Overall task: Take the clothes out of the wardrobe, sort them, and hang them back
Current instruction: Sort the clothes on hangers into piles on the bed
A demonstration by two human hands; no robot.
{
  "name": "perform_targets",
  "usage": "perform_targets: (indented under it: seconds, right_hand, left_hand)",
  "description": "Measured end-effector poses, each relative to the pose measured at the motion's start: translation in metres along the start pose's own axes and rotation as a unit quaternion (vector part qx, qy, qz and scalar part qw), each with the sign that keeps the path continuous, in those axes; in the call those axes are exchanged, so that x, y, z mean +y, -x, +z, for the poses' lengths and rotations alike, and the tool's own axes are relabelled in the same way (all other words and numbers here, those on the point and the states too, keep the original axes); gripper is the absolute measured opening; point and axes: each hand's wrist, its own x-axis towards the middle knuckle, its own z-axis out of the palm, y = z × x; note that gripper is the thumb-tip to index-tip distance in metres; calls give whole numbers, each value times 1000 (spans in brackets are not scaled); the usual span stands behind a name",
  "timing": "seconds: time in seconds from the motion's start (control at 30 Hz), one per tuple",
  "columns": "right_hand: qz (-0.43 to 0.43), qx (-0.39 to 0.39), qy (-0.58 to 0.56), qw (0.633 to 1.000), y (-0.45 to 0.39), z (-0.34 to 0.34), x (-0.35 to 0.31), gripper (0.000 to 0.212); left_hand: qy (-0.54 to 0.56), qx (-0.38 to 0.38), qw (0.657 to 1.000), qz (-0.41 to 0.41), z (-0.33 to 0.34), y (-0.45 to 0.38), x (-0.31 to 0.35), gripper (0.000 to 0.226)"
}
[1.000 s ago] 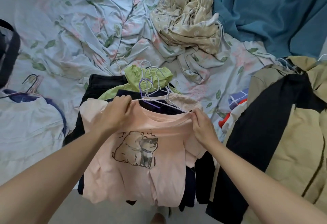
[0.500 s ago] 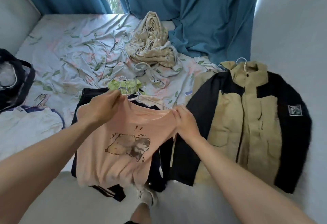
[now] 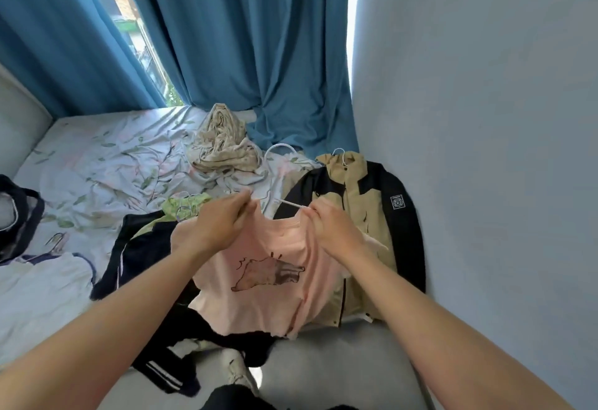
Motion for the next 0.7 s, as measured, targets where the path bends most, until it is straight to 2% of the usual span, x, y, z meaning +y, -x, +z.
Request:
perform_targets:
  seconds: [0.17, 0.6, 0.7]
  right_hand:
    - [21, 36, 6, 999, 0, -32, 17, 30]
    - [136, 39, 117, 983, -57, -49, 117, 26]
    - [139, 43, 153, 977, -78, -60, 134, 24]
  left_hand:
    - [19, 11, 1000, 2, 11, -29, 35, 49]
    - [55, -168, 984, -35, 113, -128, -17, 34]
    - [62, -183, 981, -29, 131, -162, -14, 29]
